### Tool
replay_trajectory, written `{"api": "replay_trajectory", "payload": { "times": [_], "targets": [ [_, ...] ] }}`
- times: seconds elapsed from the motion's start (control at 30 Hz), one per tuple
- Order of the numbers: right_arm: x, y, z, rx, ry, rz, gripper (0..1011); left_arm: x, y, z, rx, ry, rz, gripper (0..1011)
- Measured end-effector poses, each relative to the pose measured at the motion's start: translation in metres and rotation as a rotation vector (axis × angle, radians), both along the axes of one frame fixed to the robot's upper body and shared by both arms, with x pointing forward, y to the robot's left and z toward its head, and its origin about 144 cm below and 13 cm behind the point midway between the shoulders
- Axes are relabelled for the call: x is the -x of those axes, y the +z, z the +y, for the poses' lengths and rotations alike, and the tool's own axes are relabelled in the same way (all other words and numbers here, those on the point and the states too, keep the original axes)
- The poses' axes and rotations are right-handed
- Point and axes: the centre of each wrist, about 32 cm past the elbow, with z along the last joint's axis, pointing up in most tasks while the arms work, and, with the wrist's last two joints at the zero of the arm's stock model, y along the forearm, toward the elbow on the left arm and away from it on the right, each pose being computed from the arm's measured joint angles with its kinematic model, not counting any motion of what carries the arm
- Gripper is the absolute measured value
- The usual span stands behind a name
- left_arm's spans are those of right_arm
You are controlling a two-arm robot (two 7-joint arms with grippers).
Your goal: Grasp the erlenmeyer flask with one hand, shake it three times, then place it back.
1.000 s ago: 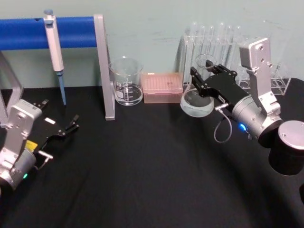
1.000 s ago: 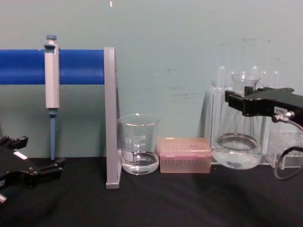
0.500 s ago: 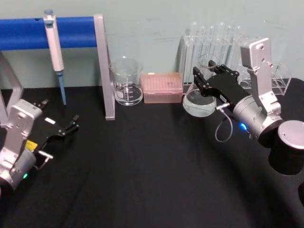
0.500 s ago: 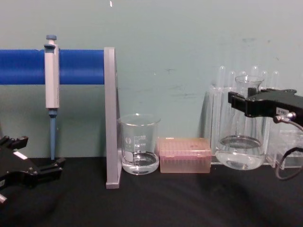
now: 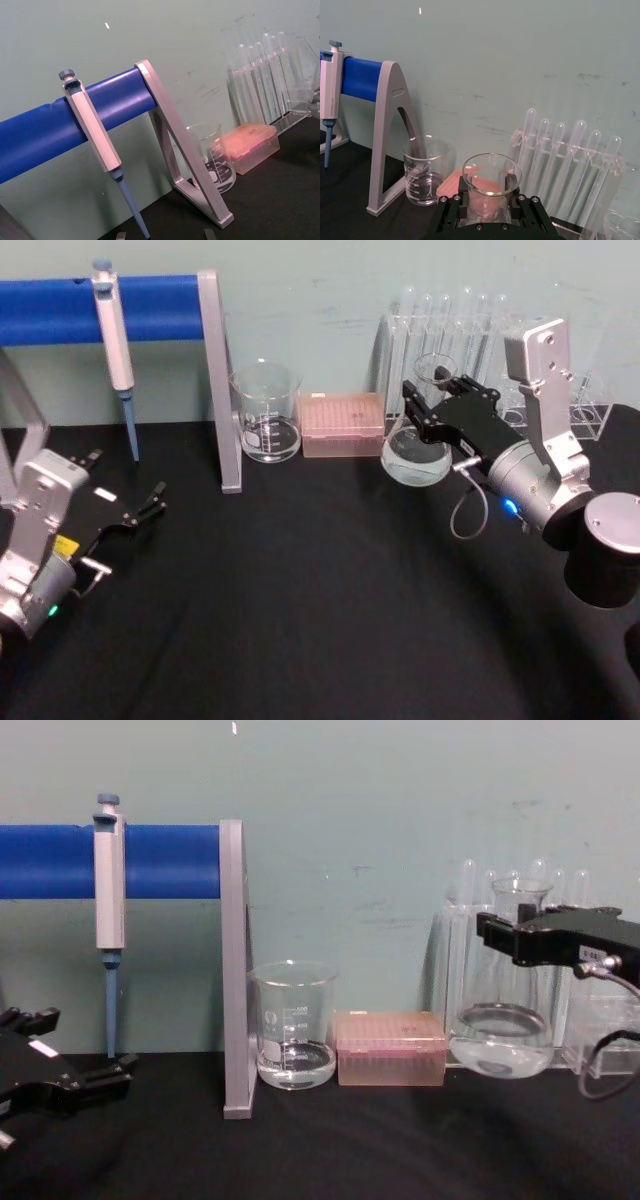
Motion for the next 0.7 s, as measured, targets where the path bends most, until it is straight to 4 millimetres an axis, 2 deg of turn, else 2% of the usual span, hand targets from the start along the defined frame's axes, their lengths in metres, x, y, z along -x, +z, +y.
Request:
{"api": "replay_trajectory", "payload": {
  "times": [0.3,0.7],
  "targets": [
    [0.0002,0.0001,0.0003,-0.008,0.04,0.003,458,0.0,0.0,0.0,0.0,0.0,0.0,1001],
    [0.0025,0.0016,-0.0066,-0.009,0.221,0.001,458,0.0,0.0,0.0,0.0,0.0,0.0,1001]
  ]
}}
